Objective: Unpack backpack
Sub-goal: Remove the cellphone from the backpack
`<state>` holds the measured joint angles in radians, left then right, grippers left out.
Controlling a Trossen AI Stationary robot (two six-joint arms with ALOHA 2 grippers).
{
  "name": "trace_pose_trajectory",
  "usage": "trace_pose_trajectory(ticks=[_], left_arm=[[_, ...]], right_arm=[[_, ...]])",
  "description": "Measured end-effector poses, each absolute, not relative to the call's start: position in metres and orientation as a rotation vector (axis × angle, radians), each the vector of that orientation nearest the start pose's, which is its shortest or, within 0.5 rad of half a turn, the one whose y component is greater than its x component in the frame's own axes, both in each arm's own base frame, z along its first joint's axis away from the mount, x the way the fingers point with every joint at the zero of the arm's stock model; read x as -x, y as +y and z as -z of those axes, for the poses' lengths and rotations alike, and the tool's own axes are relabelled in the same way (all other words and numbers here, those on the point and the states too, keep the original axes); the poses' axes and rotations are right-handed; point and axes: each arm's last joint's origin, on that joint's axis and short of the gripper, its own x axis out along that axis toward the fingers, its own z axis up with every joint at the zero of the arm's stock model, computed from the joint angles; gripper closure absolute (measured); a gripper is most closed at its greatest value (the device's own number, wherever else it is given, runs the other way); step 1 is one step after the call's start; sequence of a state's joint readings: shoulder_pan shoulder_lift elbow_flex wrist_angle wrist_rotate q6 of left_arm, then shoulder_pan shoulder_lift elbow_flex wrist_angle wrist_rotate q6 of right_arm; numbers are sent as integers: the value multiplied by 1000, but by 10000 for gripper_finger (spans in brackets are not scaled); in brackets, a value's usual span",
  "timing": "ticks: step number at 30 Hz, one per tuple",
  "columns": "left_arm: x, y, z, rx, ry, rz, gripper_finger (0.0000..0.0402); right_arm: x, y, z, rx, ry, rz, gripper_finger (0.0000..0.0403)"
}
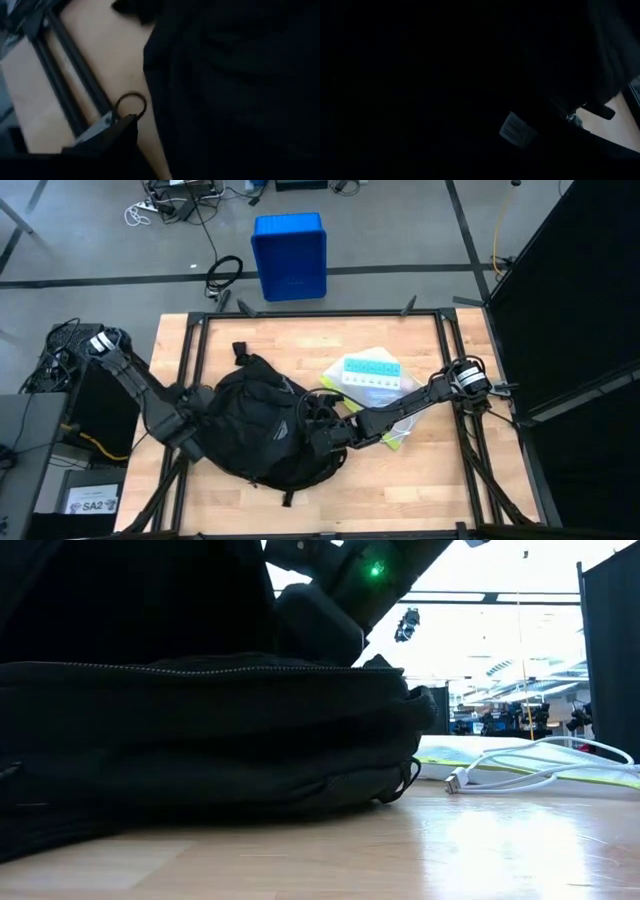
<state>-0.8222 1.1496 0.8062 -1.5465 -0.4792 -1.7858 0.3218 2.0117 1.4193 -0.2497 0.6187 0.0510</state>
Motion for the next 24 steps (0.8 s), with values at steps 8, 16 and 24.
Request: trace_pose_trajectory(ticks=[8,16,24], left_arm=[[-115,-79,-225,360,1121,-961,153],[-125,-70,-221,409,1177,-995,154],[-137,-64,-201,450,1209,-985,154]], right_arm=[[-415,121,-188,324,731,280,152],[-415,125,-189,324,716,268,158],[-415,126,-189,332,715,262,147]])
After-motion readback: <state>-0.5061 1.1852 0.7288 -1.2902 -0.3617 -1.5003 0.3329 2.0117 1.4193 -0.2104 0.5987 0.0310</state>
